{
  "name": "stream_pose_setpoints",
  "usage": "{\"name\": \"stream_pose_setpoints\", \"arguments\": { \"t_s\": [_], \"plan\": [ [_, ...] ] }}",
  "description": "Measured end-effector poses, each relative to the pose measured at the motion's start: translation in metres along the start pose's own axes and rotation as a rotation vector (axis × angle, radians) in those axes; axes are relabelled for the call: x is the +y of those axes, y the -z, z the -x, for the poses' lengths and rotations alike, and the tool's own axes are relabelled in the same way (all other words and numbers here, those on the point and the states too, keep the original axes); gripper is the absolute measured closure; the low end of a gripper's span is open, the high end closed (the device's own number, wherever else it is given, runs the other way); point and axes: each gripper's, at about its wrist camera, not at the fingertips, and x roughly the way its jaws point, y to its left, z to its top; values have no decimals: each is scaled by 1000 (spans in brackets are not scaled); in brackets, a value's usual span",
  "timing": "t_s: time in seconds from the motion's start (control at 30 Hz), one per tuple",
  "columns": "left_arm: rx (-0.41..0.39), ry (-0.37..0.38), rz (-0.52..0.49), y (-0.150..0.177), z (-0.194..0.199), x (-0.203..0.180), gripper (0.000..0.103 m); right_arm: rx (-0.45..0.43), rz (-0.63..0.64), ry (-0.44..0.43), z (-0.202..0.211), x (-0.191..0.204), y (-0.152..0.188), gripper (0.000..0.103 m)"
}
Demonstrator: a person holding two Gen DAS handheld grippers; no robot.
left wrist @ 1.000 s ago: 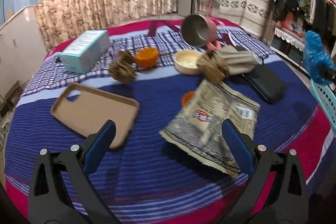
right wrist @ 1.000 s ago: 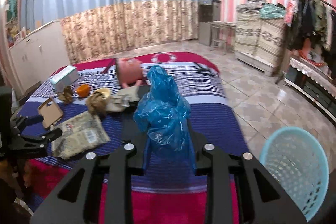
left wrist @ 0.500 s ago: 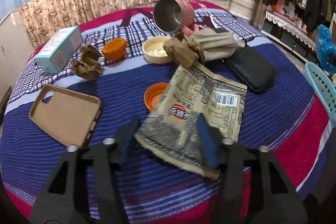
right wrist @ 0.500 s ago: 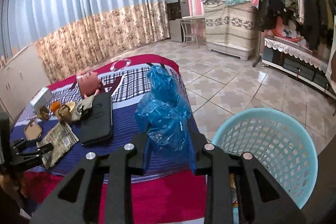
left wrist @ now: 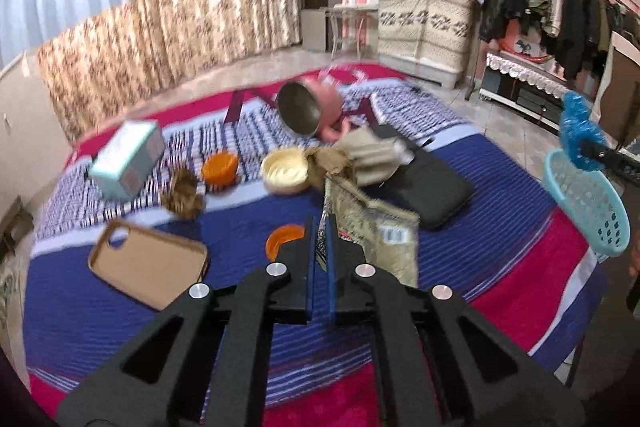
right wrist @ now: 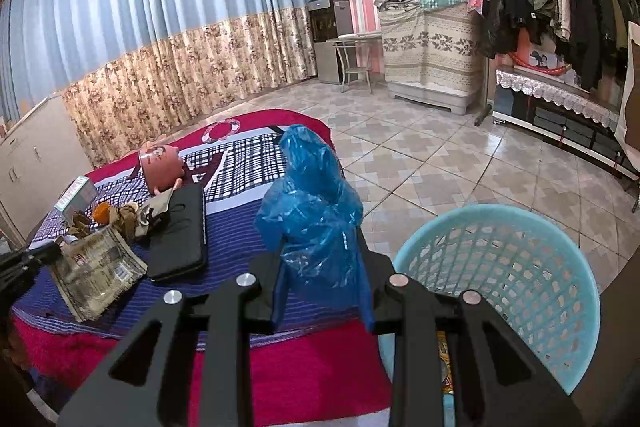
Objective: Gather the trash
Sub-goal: 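Carry the blue bag and snack wrapper to the blue basket and lower them in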
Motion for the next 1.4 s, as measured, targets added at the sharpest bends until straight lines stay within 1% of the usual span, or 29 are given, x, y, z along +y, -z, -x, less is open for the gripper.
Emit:
{"name": "stream_pose_setpoints", "arguments": {
  "t_s": [0.23,0.3,0.53,0.7,0.83,0.93,0.97,1.1,1.23,1.4],
  "plan": [
    [-87,35,-58,-29,28,-31,103,-16,-32,27,8,-17,-1,74],
    [-104,48,-66,-39,30,-39,103,-22,-38,45,11,-24,-1,74],
    [-178,106,-127,-68,37,-87,103,-41,-97,127,23,-61,-3,74],
    [-185,180,-116,-83,31,-118,103,-33,-101,234,27,-86,-3,74],
    [-202,239,-142,-90,25,-153,103,-12,-126,300,30,-109,2,74],
    [-196,292,-150,-92,19,-177,103,11,-149,347,30,-125,7,74],
    [-194,315,-154,-91,17,-187,103,15,-157,356,30,-128,8,74],
    [-193,365,-179,-89,8,-222,103,35,-184,385,28,-141,8,74],
    [-156,435,-198,-87,-9,-257,103,45,-216,392,24,-155,9,74],
    [-130,477,-238,-78,-26,-292,103,56,-244,403,23,-170,12,74]
  ]
}}
